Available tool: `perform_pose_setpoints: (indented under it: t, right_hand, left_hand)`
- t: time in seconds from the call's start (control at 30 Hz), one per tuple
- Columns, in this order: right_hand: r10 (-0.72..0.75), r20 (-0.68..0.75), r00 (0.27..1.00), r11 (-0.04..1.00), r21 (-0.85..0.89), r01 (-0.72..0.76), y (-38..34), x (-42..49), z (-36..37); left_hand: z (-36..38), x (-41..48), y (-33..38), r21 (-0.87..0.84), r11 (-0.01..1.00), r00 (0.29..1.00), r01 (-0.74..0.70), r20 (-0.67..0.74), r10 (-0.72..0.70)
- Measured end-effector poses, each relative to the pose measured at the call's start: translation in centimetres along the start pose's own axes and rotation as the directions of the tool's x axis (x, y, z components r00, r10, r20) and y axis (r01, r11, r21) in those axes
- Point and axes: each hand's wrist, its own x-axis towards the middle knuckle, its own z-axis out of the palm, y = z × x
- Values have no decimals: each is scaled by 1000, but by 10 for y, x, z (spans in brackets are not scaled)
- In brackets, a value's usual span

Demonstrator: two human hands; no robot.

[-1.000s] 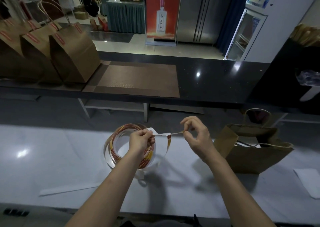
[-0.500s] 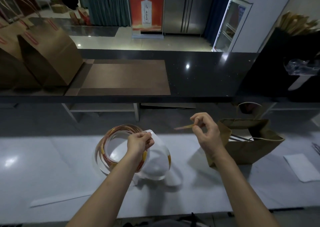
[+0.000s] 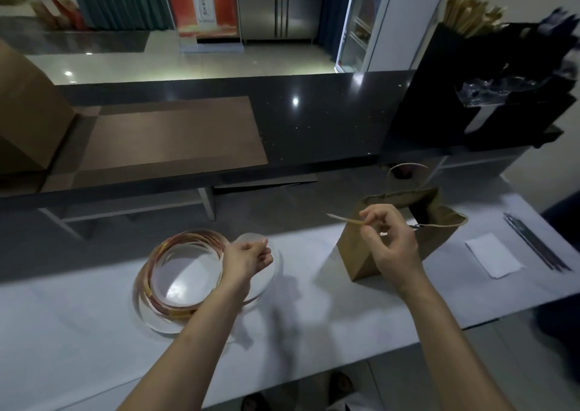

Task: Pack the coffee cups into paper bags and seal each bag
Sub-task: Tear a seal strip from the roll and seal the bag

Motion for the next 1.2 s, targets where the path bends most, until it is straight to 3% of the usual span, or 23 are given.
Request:
perform_pose_setpoints:
  t: [0.2, 0.37, 0.5, 0.6, 0.7, 0.87, 1.2]
  right_hand:
    - [-14, -38, 999, 1000, 27, 15, 3, 8, -26]
    - [-11, -23, 1000, 1000, 20, 12, 12, 15, -49]
    - [-66, 111, 992, 995, -71, 74, 19, 24, -65]
    - [-91, 242, 966, 988, -101, 118, 21, 32, -75]
    - [-69, 359, 931, 983, -135, 125, 25, 42, -81]
    - [-12, 468, 884, 971, -204, 121, 33, 58, -87]
    - [34, 573, 819, 928, -323, 188, 48, 82, -102]
  left_hand:
    - [45, -18, 10, 104, 990, 993, -98, 80, 90]
    - [93, -44, 15, 158, 957, 936, -242, 299, 188]
    - [126, -48, 7, 420, 767, 831, -485, 496, 253]
    - [146, -47, 1, 543, 630, 797, -556, 564, 217]
    - [159, -50, -1, 593, 551, 779, -588, 599, 186]
    - [175, -52, -4, 577, 607, 800, -547, 573, 176]
    - [185, -38, -11, 579, 548, 786, -604, 546, 289]
